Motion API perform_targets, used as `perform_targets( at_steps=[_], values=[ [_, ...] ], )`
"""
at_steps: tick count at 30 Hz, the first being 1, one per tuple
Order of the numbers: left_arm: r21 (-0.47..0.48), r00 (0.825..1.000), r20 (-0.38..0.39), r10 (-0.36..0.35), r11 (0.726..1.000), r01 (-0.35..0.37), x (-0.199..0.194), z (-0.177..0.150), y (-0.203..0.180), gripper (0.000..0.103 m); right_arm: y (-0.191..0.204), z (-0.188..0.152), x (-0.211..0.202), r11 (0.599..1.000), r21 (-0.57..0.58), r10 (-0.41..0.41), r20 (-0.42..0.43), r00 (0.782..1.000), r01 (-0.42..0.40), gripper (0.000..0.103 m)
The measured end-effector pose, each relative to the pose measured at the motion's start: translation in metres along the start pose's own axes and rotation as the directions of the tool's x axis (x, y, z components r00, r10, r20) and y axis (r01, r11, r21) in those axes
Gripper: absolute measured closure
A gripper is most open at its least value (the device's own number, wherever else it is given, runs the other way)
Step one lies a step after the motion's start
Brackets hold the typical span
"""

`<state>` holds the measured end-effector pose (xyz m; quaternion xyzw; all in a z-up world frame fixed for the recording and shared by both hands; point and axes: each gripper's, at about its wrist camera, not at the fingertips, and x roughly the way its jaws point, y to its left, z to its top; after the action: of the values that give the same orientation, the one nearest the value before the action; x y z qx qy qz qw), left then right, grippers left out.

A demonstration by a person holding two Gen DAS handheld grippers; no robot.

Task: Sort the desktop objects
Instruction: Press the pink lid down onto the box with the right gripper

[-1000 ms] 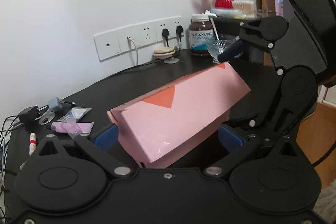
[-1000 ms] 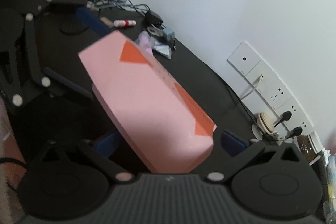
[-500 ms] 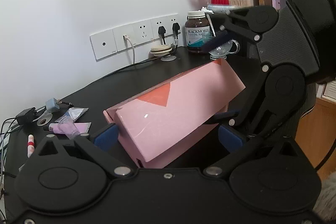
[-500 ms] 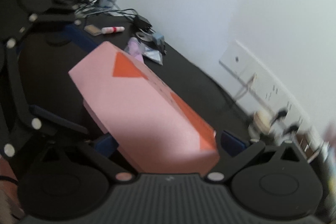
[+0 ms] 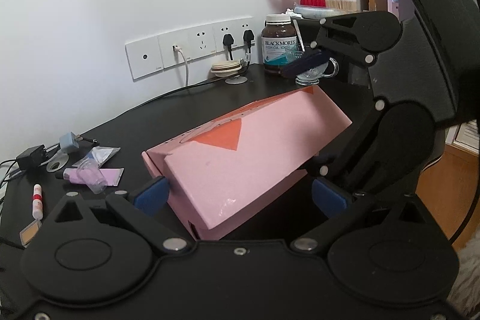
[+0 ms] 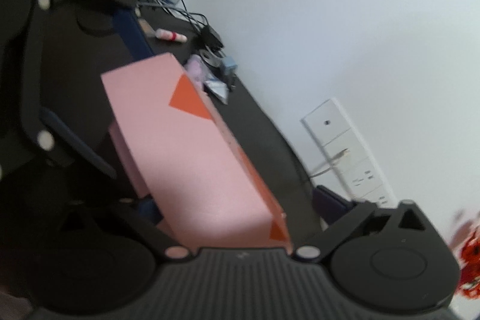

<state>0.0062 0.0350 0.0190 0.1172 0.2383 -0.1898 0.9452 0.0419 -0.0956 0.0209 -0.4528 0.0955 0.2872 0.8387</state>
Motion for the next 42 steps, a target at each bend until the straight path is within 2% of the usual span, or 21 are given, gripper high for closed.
perform_targets(
  at_steps=[5, 10, 16, 21, 27, 32, 36, 39, 42],
  values=[
    [-0.009, 1.000, 0.003, -0.002, 1.000, 0.002, -0.003, 0.000, -0.001, 0.000, -0.020, -0.002, -0.001, 0.982, 0.165, 0.101, -0.020, 0.995, -0.096, 0.014],
    [-0.017, 1.000, 0.006, 0.001, 1.000, -0.001, -0.007, 0.001, -0.003, 0.000, -0.041, -0.003, -0.006, 0.923, 0.342, 0.183, 0.012, 0.983, -0.176, 0.014],
    [-0.030, 1.000, 0.013, 0.004, 1.000, -0.004, -0.011, 0.001, -0.005, 0.000, -0.058, 0.000, -0.008, 0.857, 0.465, 0.232, 0.033, 0.972, -0.221, 0.013],
    [-0.045, 1.000, 0.003, -0.001, 0.999, 0.002, -0.010, -0.003, -0.007, 0.000, -0.069, -0.001, -0.002, 0.793, 0.543, 0.293, 0.058, 0.954, -0.276, 0.013],
    [-0.051, 1.000, -0.027, -0.006, 0.999, 0.005, -0.004, -0.012, -0.009, 0.000, -0.055, -0.003, 0.001, 0.817, 0.500, 0.316, 0.025, 0.948, -0.286, 0.012],
    [-0.063, 1.000, -0.028, -0.009, 0.998, 0.007, -0.003, -0.010, -0.007, 0.000, -0.045, -0.003, 0.001, 0.851, 0.448, 0.299, 0.019, 0.954, -0.276, 0.011],
    [-0.072, 0.999, -0.034, -0.022, 0.997, 0.020, -0.002, -0.012, -0.005, 0.000, -0.048, -0.004, 0.000, 0.842, 0.458, 0.311, 0.022, 0.950, -0.286, 0.011],
    [-0.078, 0.996, -0.079, -0.051, 0.996, 0.044, 0.003, -0.017, -0.004, 0.000, -0.044, -0.006, 0.002, 0.849, 0.434, 0.323, 0.023, 0.946, -0.301, 0.008],
    [-0.072, 0.996, -0.073, -0.050, 0.996, 0.044, 0.004, -0.021, -0.004, 0.000, -0.036, -0.010, 0.010, 0.844, 0.435, 0.358, -0.020, 0.933, -0.314, 0.008]
  ],
)
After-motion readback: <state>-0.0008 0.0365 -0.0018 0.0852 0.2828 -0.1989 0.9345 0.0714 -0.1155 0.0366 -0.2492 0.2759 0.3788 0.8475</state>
